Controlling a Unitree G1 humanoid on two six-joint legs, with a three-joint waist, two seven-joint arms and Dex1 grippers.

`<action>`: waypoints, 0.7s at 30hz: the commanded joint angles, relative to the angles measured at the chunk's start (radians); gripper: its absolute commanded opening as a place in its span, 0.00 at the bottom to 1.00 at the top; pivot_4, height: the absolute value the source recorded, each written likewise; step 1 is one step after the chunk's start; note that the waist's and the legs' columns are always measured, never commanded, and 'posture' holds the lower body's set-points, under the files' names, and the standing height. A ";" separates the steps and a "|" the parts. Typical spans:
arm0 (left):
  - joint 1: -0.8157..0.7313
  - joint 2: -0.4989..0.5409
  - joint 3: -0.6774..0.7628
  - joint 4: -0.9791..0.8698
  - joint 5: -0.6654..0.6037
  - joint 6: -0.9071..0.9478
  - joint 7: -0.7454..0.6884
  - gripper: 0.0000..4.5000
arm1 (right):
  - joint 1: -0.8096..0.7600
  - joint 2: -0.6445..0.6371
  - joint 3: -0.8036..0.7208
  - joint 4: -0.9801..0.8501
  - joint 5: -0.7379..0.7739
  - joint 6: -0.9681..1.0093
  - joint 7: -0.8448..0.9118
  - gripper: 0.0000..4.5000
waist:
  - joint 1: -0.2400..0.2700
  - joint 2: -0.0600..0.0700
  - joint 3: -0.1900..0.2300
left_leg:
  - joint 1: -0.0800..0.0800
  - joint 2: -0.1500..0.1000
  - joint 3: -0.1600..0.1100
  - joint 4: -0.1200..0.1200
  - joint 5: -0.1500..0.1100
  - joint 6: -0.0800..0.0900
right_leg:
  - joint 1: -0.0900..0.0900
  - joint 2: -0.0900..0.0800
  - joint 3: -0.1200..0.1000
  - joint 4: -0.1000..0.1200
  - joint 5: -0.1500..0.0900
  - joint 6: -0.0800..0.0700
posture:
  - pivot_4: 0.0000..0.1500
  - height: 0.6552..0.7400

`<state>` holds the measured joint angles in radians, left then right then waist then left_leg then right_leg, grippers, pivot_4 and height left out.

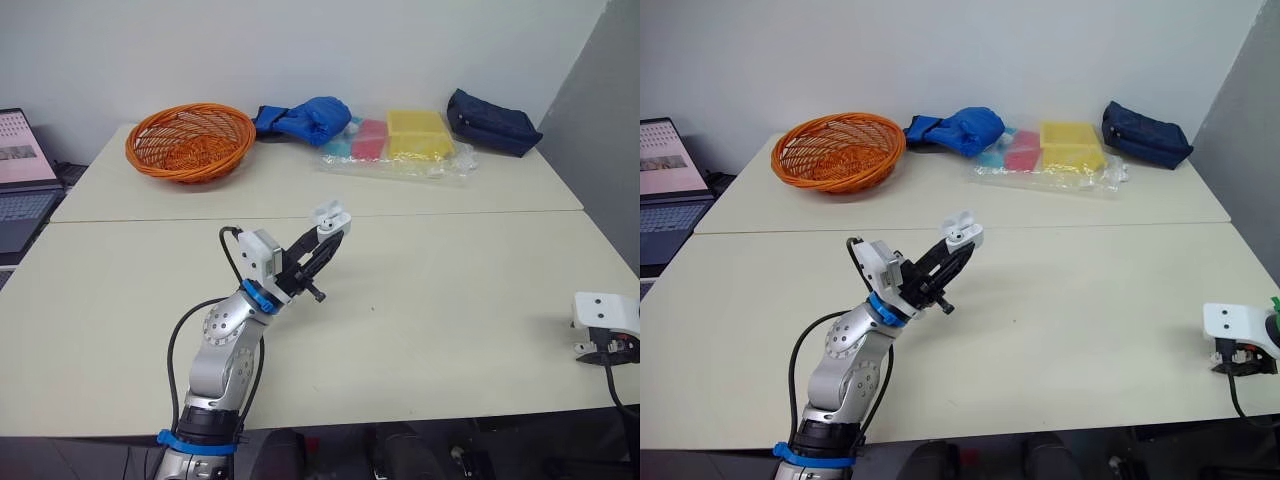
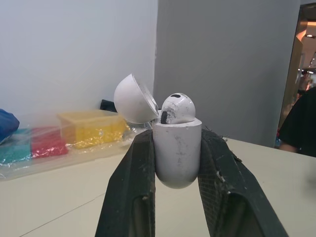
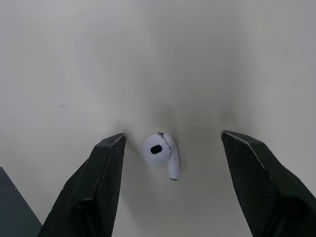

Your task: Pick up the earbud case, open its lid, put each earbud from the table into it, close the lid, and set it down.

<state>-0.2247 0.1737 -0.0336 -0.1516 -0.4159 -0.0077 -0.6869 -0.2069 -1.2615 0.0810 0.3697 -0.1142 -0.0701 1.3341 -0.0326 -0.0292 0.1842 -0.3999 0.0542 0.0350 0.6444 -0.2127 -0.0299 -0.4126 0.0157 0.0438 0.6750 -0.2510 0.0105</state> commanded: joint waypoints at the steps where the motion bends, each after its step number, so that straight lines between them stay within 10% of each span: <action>1: -0.004 -0.001 -0.002 -0.040 -0.011 -0.007 0.004 0.17 | 0.015 -0.018 -0.004 -0.013 0.010 0.013 0.028 0.72 | 0.000 0.000 0.000 | 0.000 0.000 0.000 0.000 0.000 0.000 | 0.000 0.000 0.000 0.000 0.000 0.000 | 1.00 1.00; 7: -0.016 -0.007 -0.002 -0.029 -0.006 -0.012 0.007 0.17 | 0.014 -0.008 -0.001 -0.029 0.005 0.005 0.024 0.59 | 0.000 0.000 0.000 | 0.000 0.000 0.000 0.000 0.000 0.000 | 0.000 0.000 0.000 0.000 -0.001 -0.002 | 1.00 1.00; 12: -0.012 -0.003 0.000 -0.032 -0.007 -0.011 0.006 0.17 | 0.025 -0.016 -0.001 -0.015 -0.010 -0.018 0.021 0.19 | -0.003 -0.001 0.000 | 0.001 0.000 0.000 0.001 0.000 0.000 | 0.001 0.000 0.001 0.000 -0.001 -0.002 | 1.00 1.00; 21: -0.019 -0.001 0.003 -0.024 -0.007 -0.012 0.003 0.17 | 0.027 -0.009 -0.004 -0.014 -0.011 -0.018 0.014 0.19 | -0.003 -0.001 0.000 | 0.002 -0.005 -0.002 0.001 0.000 0.000 | 0.003 -0.002 0.003 -0.001 -0.001 -0.002 | 1.00 1.00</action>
<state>-0.2284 0.1721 -0.0334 -0.1515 -0.4157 -0.0077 -0.6859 -0.1833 -1.2631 0.0814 0.3548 -0.1254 -0.0819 1.3551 -0.0353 -0.0303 0.1846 -0.3984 0.0491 0.0331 0.6457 -0.2126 -0.0299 -0.4098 0.0134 0.0467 0.6737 -0.2518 0.0091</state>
